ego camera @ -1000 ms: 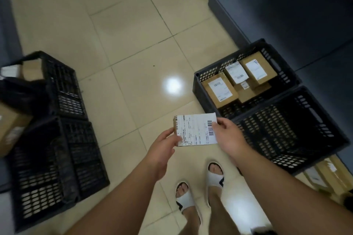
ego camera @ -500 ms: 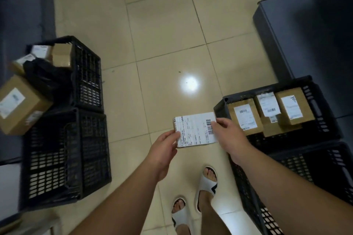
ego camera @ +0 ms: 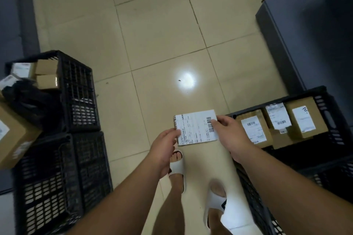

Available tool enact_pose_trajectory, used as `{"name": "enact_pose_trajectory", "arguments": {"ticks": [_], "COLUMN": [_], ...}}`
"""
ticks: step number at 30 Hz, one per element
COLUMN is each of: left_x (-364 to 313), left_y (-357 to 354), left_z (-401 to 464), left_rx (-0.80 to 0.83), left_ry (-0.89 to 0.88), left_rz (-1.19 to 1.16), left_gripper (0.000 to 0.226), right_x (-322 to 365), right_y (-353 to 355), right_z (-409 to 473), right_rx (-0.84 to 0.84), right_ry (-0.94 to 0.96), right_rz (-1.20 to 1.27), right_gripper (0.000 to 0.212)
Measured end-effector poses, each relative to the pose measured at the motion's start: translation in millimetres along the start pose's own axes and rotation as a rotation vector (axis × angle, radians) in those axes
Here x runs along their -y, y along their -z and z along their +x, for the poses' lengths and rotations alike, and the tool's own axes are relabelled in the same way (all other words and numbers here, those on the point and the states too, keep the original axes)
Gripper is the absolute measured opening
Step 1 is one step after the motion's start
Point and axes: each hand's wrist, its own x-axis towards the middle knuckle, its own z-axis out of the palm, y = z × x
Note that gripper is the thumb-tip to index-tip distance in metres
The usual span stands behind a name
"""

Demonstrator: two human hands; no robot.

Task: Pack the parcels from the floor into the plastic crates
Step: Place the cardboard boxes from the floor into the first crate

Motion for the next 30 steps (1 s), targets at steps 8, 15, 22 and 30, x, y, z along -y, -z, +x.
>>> {"name": "enact_pose_trajectory", "arguments": {"ticks": [8, 15, 22, 30], "left_x": [-60, -91, -87, -43], "left_y": [-27, -107, -214, -338], "left_z": [30, 34, 34, 12], "left_rx": [0.118, 0.242, 0.273, 0.353], "left_ry": [-0.054, -0.063, -0.076, -0.160], "left_rz": [0.205, 0.435, 0.642, 1.013], "left_gripper": [0.032, 0.036, 0.010, 0.028], "right_x": [25, 5, -53, -136], "right_y": [20, 82, 153, 222], "right_z": [15, 21, 31, 22], "right_rx": [-0.111, -0.222, -0.354, -0.537], "right_ry": [-0.055, -0.146, -0.206, -0.395], "right_rz": [0.082, 0.266, 0.452, 0.616], "right_gripper": [0.022, 0.022, 0.019, 0.025]}}
